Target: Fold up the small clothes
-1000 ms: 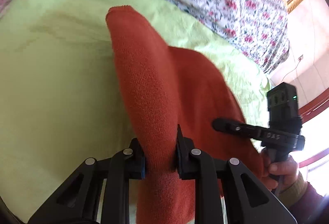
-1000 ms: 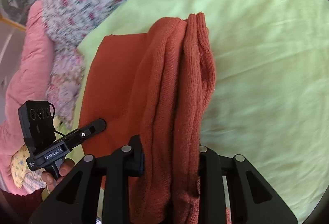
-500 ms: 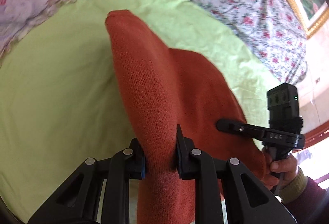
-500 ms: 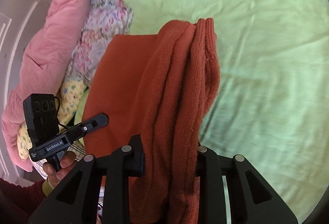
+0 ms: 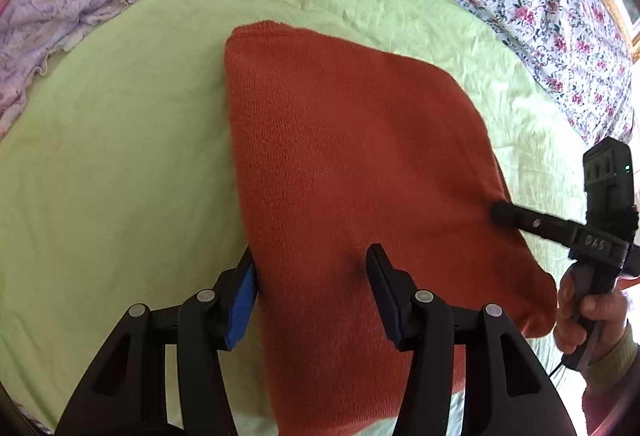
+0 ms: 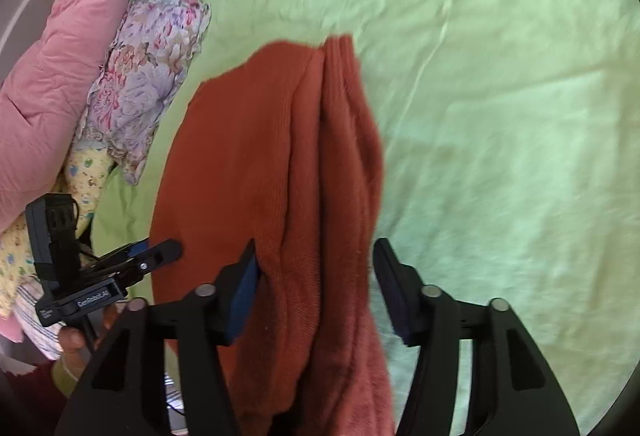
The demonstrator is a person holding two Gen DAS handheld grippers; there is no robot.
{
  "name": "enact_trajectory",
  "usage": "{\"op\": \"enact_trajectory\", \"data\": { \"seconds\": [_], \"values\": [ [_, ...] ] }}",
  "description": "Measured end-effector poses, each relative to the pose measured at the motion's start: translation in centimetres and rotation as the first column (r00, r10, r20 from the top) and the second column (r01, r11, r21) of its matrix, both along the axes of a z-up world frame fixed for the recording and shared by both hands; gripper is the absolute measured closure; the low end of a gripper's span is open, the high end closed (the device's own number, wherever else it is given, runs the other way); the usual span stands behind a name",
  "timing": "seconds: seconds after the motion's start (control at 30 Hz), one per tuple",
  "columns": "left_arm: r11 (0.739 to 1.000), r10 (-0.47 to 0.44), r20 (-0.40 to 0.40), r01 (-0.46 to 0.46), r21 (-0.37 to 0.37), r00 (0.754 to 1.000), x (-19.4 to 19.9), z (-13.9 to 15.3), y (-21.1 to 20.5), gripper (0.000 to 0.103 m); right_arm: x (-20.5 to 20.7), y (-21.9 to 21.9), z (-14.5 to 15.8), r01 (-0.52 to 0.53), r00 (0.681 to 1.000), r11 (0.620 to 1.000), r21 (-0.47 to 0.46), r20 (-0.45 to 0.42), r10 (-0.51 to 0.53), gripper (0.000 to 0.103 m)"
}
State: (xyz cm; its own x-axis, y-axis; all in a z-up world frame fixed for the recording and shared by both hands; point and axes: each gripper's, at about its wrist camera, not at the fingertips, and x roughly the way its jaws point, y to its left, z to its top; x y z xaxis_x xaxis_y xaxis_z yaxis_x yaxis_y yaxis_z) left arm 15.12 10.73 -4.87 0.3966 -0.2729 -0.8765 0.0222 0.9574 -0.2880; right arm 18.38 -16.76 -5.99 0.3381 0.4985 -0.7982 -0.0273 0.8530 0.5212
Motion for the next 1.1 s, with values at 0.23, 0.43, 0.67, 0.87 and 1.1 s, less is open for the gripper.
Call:
{"op": "enact_trajectory", "data": {
  "seconds": [0.23, 0.43, 0.67, 0.87, 1.1],
  "values": [
    [1.000, 0.000, 0.021, 0.000, 0.014, 1.000, -0.4, 1.7, 0.4, 0.046, -0.8, -1.7, 3.3, 0.062, 0.993, 0.998, -0.009, 0.100, -0.061, 0.041],
    [1.000, 0.005, 0.026, -0.005, 0.013, 1.000, -0.6, 2.3, 0.5, 0.046, 0.1, -0.6, 3.8, 0.024, 0.993, 1.000, 0.008, 0.120, -0.025, 0.054],
    [1.000, -0.001, -0.001, 0.001, 0.008, 1.000, -1.5, 1.6, 0.5, 0.046, 2.5, 1.0, 1.8, 0.001, 0.998, 1.000, 0.010, 0.060, -0.001, 0.060],
    [1.000, 0.004, -0.043, -0.005, -0.017, 0.999, -2.1, 0.5, 0.7, 0.046, 2.4, 0.6, 1.7, 0.017, 0.999, 0.999, 0.050, 0.047, -0.020, 0.093],
    [0.999, -0.039, -0.070, 0.038, -0.012, 0.997, -2.8, -0.3, -0.6, 0.046, 3.5, -2.4, 1.8, 0.078, 0.996, 0.992, 0.097, 0.023, -0.081, 0.094]
  ]
}}
